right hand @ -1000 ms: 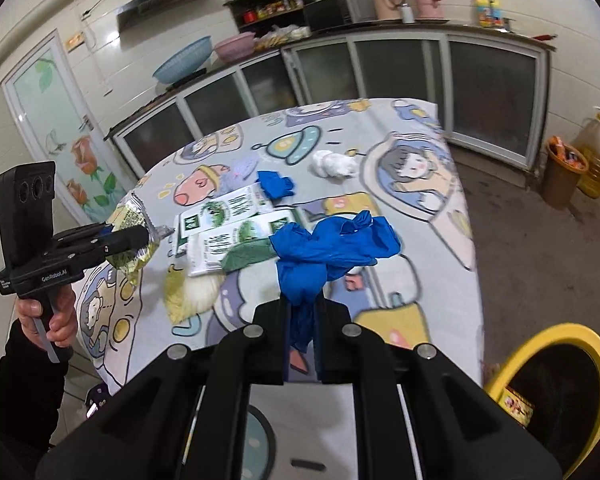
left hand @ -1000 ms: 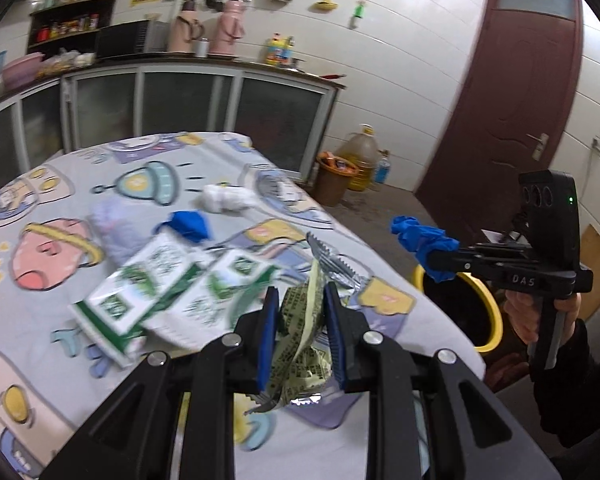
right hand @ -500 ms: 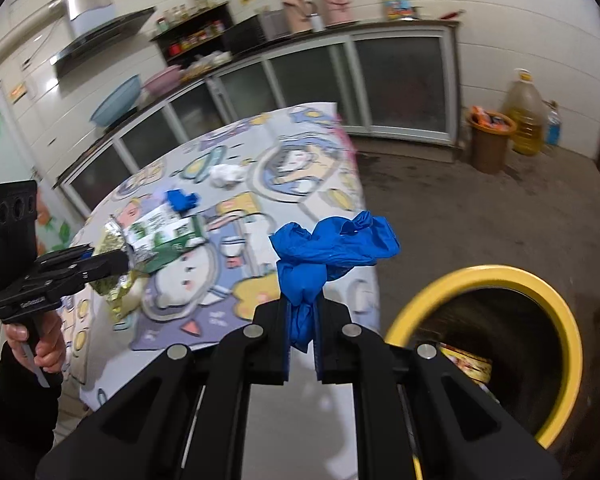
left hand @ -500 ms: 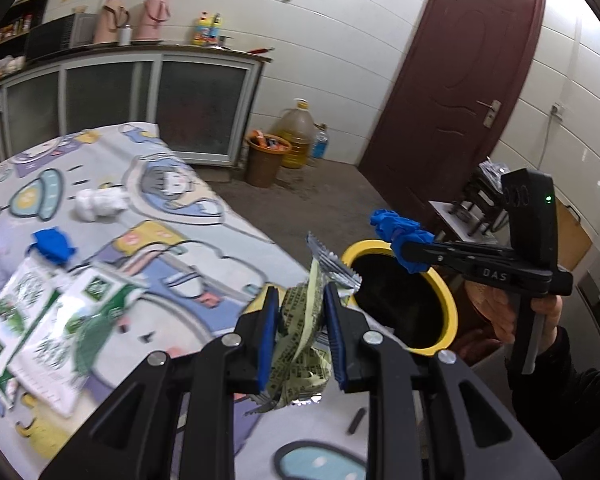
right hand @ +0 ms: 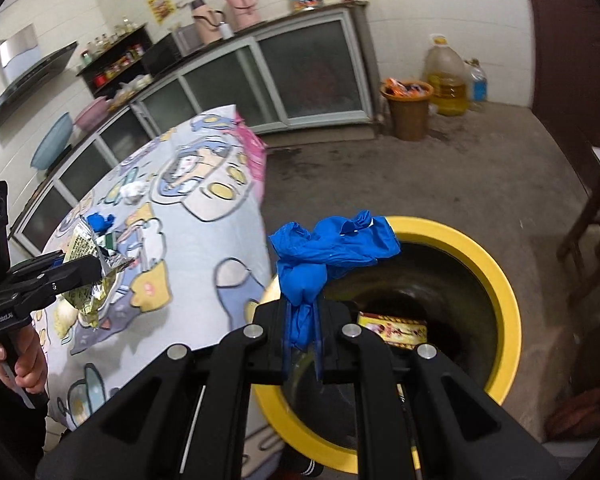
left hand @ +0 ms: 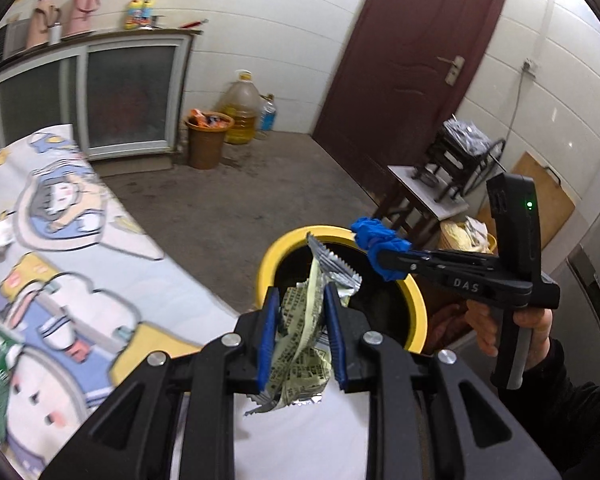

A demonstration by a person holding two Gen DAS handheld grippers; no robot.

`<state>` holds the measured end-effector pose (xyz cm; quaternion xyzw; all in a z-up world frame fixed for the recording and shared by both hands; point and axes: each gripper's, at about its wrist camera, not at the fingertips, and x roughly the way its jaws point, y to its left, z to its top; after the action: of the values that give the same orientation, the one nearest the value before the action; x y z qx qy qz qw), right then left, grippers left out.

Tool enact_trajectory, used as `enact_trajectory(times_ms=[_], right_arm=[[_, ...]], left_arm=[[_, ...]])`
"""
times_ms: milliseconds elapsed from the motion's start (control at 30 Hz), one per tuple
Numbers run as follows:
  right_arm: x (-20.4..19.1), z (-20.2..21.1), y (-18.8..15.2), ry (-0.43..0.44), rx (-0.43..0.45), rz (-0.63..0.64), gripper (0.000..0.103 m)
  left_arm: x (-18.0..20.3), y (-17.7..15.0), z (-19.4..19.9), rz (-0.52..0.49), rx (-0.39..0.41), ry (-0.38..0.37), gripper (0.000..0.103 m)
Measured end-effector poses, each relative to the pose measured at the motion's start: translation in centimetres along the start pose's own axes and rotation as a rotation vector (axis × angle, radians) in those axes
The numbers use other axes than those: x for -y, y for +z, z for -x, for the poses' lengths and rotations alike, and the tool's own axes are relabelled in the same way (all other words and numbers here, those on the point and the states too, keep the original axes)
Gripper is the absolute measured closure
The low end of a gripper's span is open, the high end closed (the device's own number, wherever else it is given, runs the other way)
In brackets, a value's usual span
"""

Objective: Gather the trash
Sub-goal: 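Carry the packet and blue gloves over the bin, then open the left tool to drop the packet while the right tool drops the gloves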

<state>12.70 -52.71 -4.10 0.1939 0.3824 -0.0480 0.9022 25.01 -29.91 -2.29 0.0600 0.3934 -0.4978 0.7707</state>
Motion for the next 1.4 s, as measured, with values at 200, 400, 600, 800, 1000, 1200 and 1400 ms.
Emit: enact_trajectory(times_ms=[200,400,600,800,1000,1200,1400], right_arm=[[3.0,-0.6,-1.0,-0.023,-0.020,-0.049,0.094],[5.1,-1.1,-1.7,-0.039,-0.038,-0.091,0.094],[6.4,-1.6,-1.9,-0.048,-0.054,-0.116,0.094],[7.7,-2.1,-1.8,-0.070,-0.093,-0.147,0.089],[9.8,-2.1,-2.6,-0.095,-0.100,-0.215,0.057],[10.0,-1.6,-3.1,-0.092,-0.105,-0.239,0.057],[8.4,-1.2,-2.7,-0.087,-0.095,-0.189,0.057]], left_arm=[[2.2,0.7,-3.8,-0.036,-0.047,-0.035,0.081],[4.0,1.1,-6.6,-0.071,-0.079,-0.048,0.081],[4.9,1.1,-9.2,-0.065,-0.113,-0.064,0.081],[5.2,1.3,-10.4,-0.029,-0.108,-0.075,0.058],[3.7,1.5,-9.7,0.066,-0.069,-0.090,0.025],[3.5,1.3,-9.0,0.085,-0.054,-0.079,0.021],[1.8,0.8,-5.7,0.110,-0.001,-0.049,0.021]])
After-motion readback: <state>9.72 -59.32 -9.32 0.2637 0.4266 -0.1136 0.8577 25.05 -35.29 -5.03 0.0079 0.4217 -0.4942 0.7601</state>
